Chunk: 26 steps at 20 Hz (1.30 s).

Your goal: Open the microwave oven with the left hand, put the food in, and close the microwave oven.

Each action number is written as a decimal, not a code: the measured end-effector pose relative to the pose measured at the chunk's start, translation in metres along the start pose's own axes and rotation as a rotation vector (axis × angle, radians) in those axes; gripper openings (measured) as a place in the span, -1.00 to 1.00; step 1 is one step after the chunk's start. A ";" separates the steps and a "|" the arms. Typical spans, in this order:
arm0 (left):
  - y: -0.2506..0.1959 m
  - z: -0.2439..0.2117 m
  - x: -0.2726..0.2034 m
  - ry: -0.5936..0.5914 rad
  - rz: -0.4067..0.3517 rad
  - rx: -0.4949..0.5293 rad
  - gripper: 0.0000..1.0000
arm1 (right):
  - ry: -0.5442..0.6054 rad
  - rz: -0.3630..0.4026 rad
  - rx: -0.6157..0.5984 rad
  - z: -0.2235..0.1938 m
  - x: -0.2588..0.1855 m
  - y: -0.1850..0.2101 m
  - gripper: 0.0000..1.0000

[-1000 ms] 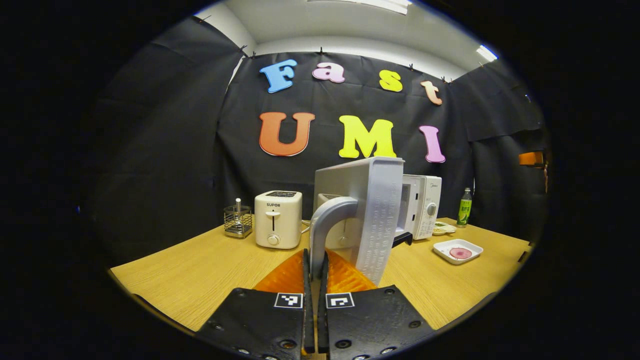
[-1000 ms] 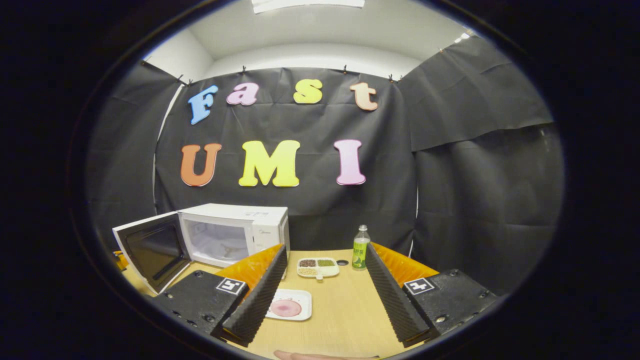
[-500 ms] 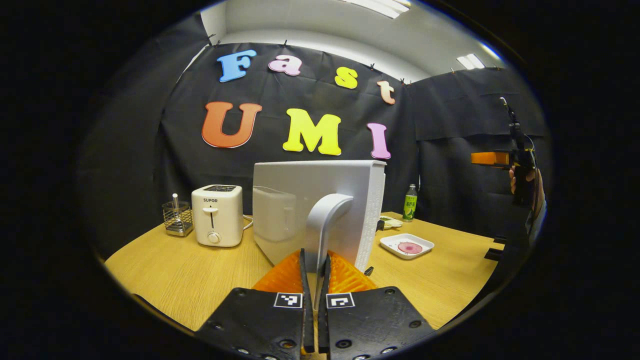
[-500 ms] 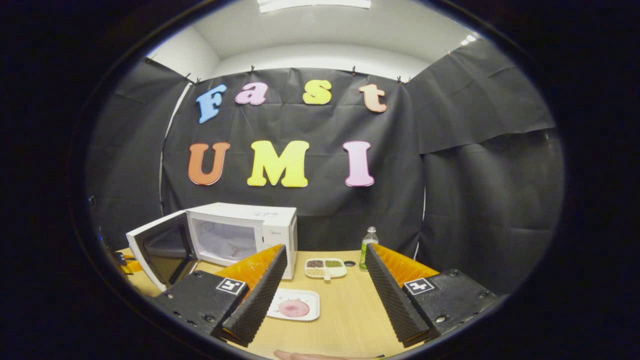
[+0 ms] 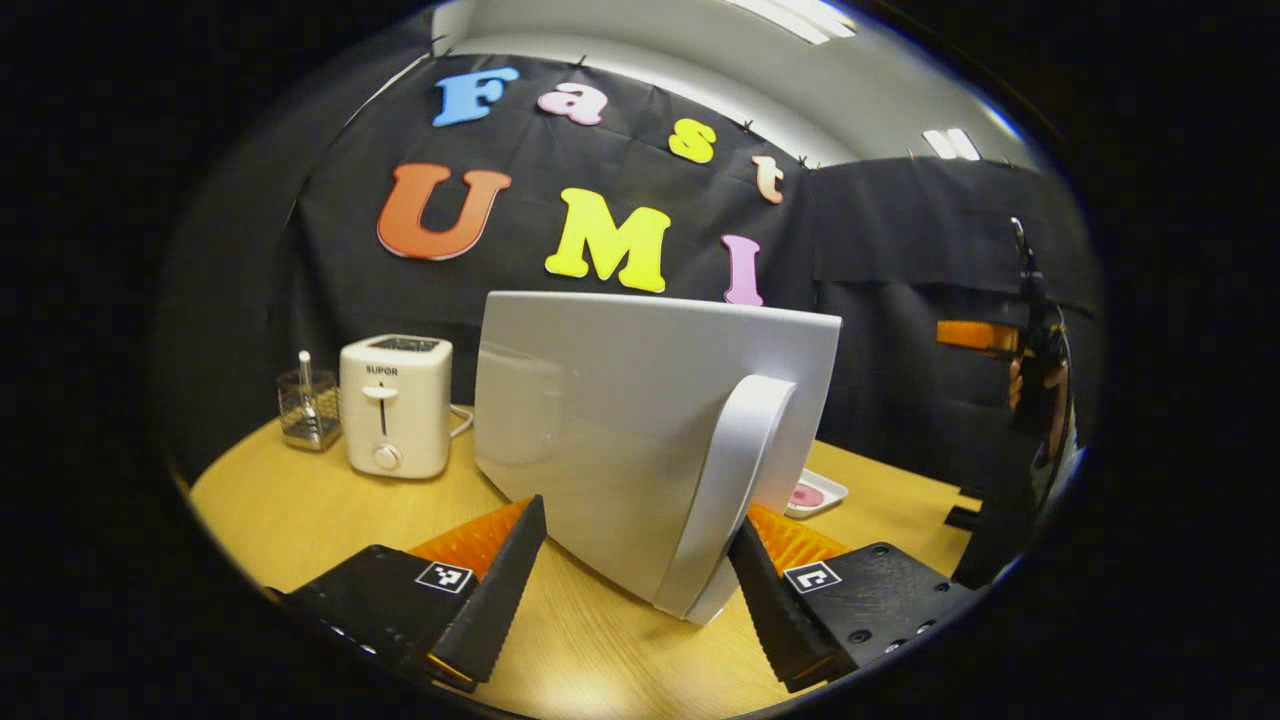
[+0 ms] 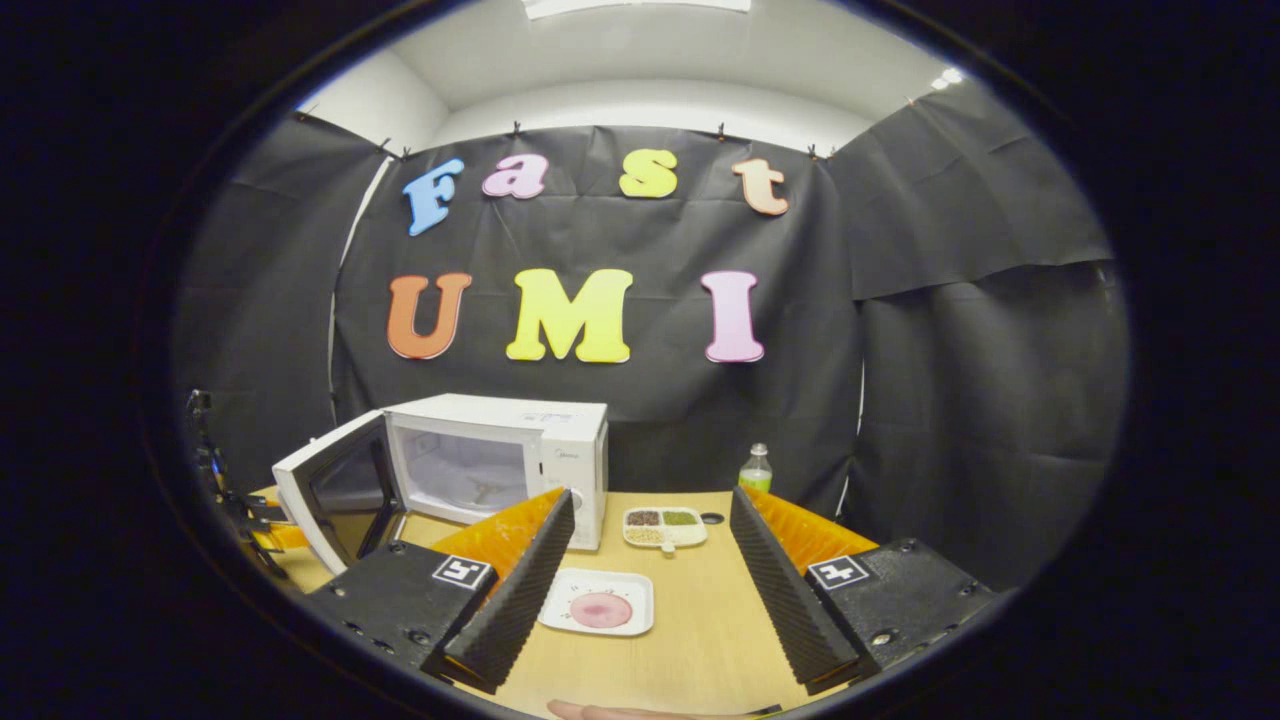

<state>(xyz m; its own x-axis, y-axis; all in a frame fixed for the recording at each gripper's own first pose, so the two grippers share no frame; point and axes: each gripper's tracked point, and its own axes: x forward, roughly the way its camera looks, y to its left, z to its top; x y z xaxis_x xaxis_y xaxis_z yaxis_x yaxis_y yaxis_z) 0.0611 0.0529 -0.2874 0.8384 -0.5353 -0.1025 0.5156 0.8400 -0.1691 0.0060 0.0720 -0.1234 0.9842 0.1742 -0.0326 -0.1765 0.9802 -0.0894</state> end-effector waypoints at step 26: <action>-0.014 0.142 -0.147 -0.179 0.569 0.052 0.90 | 0.382 0.086 -0.191 -0.074 0.099 -0.023 0.87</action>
<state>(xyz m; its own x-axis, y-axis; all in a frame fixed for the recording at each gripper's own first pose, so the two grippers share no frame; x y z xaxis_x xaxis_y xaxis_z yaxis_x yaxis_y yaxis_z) -0.0444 0.1324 -0.1306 0.9998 0.0196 0.0044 -0.0191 0.9960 -0.0874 0.1066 0.0596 -0.1987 0.8954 0.1724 -0.4105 -0.2929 0.9225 -0.2515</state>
